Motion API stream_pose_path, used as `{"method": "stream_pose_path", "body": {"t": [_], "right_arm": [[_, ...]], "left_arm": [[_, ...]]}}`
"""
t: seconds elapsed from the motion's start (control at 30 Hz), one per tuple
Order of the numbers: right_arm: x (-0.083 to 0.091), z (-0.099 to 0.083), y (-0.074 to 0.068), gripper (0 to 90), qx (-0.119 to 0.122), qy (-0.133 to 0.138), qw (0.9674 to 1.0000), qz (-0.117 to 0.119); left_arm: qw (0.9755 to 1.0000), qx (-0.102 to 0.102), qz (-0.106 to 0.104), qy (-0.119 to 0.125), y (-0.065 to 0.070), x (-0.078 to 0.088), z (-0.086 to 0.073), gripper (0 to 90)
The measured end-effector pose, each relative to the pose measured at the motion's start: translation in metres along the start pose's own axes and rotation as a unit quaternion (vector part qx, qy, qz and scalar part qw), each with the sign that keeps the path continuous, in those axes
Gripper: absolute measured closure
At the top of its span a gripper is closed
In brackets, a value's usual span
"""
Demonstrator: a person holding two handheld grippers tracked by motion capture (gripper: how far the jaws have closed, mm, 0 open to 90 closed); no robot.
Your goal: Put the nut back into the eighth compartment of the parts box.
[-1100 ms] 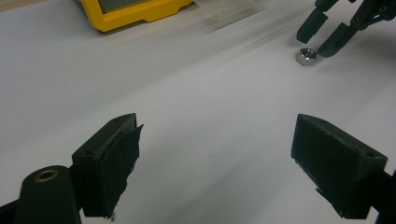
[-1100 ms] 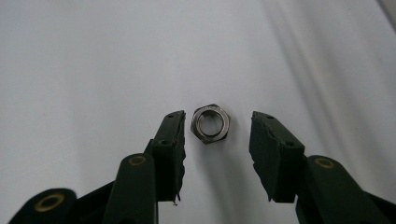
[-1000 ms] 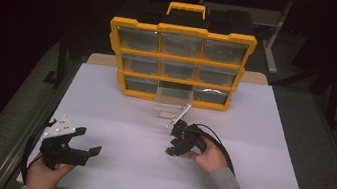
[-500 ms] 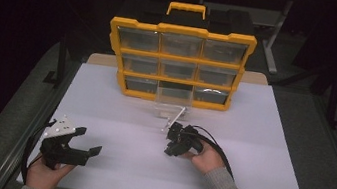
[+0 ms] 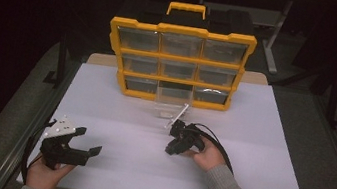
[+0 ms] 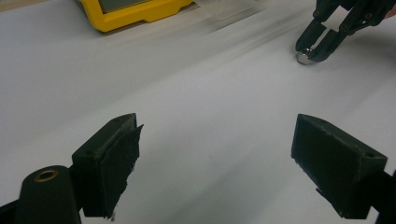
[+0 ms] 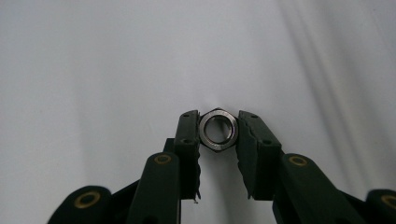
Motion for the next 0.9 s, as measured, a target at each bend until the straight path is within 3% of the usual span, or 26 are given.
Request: {"method": "stream_pose_path", "body": {"t": [0.3, 0.9], "right_arm": [[0.011, 0.002, 0.000, 69.3, -0.006, 0.016, 0.9997, 0.015], [0.041, 0.019, -0.002, 69.2, 0.001, 0.035, 0.9993, 0.014]], "left_arm": [[1.0000, -0.007, 0.001, -0.001, -0.001, 0.001, 0.000, 14.8], [1.0000, 0.006, 0.001, 0.008, 0.000, 0.001, 0.001, 14.8]]}}
Point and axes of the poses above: each handheld gripper's, and its own axes: x roughly backward along the jaws, z roughly out of its top, y roughly to its right, the point moved 3 cm from there along -x, roughly forward along the jaws, and after that the axes turned 11 degrees about z, right-handed, at the moved point
